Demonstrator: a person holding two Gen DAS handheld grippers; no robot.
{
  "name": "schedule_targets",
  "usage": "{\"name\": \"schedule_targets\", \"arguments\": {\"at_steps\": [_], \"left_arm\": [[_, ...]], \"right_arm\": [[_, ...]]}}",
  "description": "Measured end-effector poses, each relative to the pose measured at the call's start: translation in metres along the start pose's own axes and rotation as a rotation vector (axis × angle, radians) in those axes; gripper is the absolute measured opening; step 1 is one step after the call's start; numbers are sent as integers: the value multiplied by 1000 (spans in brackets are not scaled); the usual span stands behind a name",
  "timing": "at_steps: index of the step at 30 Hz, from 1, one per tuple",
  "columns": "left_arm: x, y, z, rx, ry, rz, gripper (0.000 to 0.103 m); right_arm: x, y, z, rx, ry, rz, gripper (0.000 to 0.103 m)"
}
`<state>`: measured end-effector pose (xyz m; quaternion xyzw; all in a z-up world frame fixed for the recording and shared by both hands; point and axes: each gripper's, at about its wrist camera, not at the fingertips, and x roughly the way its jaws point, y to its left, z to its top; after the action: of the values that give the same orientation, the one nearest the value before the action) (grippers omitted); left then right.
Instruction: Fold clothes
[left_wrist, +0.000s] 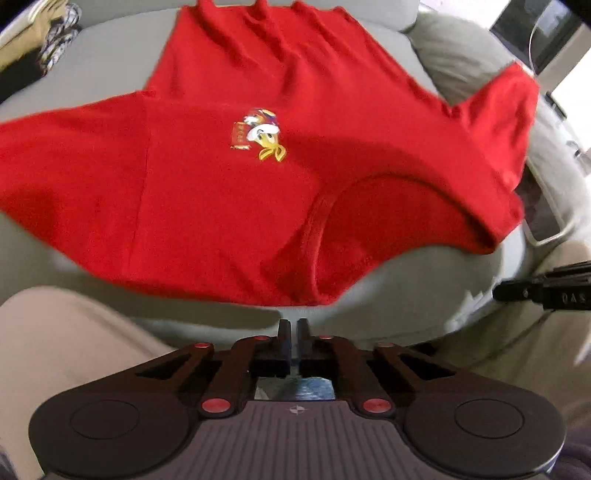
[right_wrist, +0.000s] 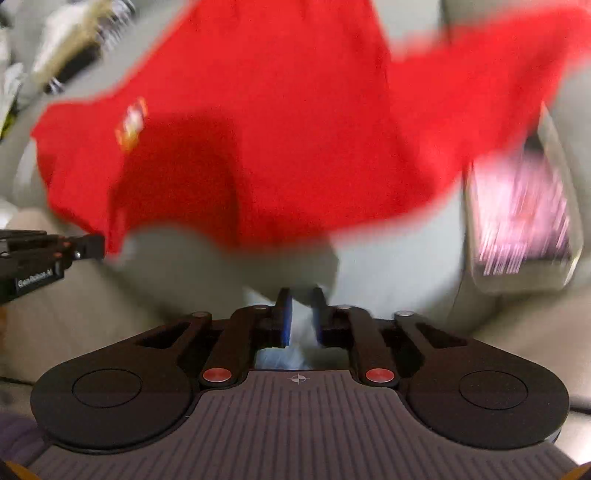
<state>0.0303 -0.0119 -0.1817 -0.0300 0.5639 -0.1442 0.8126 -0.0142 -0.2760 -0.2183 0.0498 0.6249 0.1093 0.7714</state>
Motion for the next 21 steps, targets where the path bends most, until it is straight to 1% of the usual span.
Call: {"name": "schedule_targets", "arguments": {"at_steps": [2,3,4,5,7,9,11,12,14,15,16,18,19,21], "left_arm": [[-25,5,12,-14,-73,4,3],[-39,7,20,-19,-115,9,9],[-55,10,30,-29,-164,9,18],[-73,12,41,-38,-221,-1,22],[-108,15,64,-39,-340,-16,38],[-134,14,89,-15,-437,0,46],[-146,15,116,5,-507,24,55],[-147,16,127,8,-527,34,62],[-137,26,154,16,-547,52,62],[-130,32,166,17,-549,59,59],[-119,39,177,5,-535,58,57],[-88,58,202,-21,-496,61,56],[-74,71,209,-29,-477,61,52],[-37,91,234,-35,-441,66,51]], "right_arm": [[-21,0,1,-9,-71,0,14],[-33,0,3,-13,-110,1,19],[-52,2,10,-22,-172,12,22],[-72,4,18,-29,-235,25,26],[-116,7,38,-28,-358,71,54],[-159,8,58,-44,-503,99,61],[-185,11,79,-65,-591,84,66],[-193,12,91,-76,-619,71,69],[-198,12,118,-94,-651,54,70],[-196,10,131,-92,-660,46,70],[-194,9,142,-93,-670,43,70],[-181,10,158,-93,-671,27,69],[-167,9,171,-90,-661,19,68],[-138,5,195,-86,-632,21,66]]}}
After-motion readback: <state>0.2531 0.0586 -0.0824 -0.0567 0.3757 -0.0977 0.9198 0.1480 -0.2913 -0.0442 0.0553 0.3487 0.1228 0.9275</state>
